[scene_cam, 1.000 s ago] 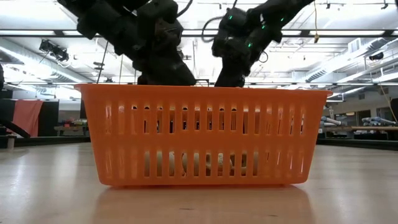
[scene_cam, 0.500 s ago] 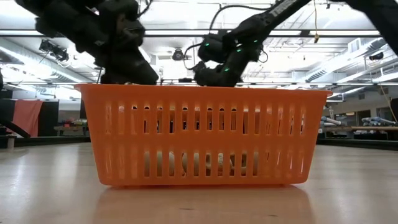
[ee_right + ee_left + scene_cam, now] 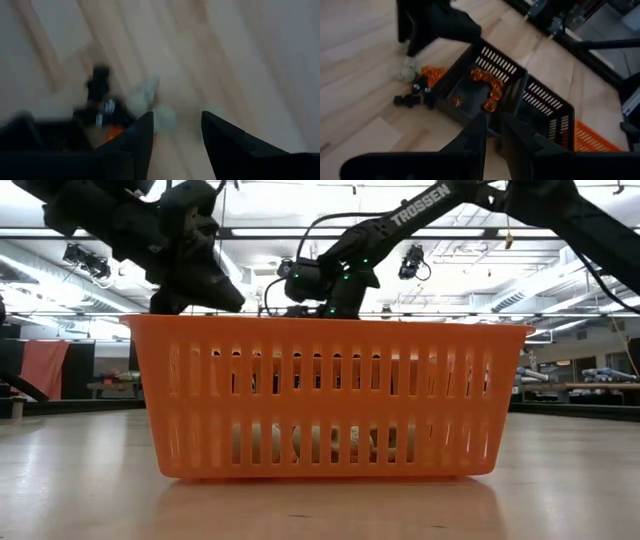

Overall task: Sort Halloween decoration
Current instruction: Put the white skull toy into the orange bin

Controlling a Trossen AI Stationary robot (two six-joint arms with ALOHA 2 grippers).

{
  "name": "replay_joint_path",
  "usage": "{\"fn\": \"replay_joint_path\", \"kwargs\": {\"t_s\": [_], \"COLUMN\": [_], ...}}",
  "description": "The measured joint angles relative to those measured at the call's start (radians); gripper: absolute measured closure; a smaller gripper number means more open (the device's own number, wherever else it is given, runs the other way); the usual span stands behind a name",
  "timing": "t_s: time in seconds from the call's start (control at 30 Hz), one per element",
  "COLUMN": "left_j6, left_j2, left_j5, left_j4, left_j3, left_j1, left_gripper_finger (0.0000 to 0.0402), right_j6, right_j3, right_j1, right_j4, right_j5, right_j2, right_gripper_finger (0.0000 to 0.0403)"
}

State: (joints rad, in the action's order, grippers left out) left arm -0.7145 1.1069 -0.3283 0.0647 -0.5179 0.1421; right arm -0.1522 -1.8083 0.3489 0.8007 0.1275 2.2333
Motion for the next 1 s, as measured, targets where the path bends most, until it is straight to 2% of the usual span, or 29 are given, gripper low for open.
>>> {"fn": "replay_joint_path", "kwargs": {"t_s": [0.27,0.47,0.7,1.0], "left_j6": [0.024,0.029,0.028,0.024], "left_j2": [-0.015,-0.016,-0.016,-0.016], "left_j5": [0.0,0.0,0.0,0.0], "left_j4": [-0.016,-0.018,-0.015,-0.017], "left_j3": [0.0,0.0,0.0,0.0], "left_j1": [-0.002,-0.01,-0.01,-0.01], "left_gripper_finger": [0.0342,0.0342,0.0342,0.0342], "right_j6": [0.018,0.048,0.045,0.09], "right_j3": [-0.009,-0.009,-0.011,-0.009], "right_j1": [0.022,0.008,0.0,0.0], "right_j4": [0.013,0.011,0.036,0.041], "right_j5": [-0.087,-0.109,-0.101,-0.101], "right_j2": [0.013,0.052,0.061,0.065], "right_gripper_finger": [0.02,0.0204,0.0229,0.0309]}}
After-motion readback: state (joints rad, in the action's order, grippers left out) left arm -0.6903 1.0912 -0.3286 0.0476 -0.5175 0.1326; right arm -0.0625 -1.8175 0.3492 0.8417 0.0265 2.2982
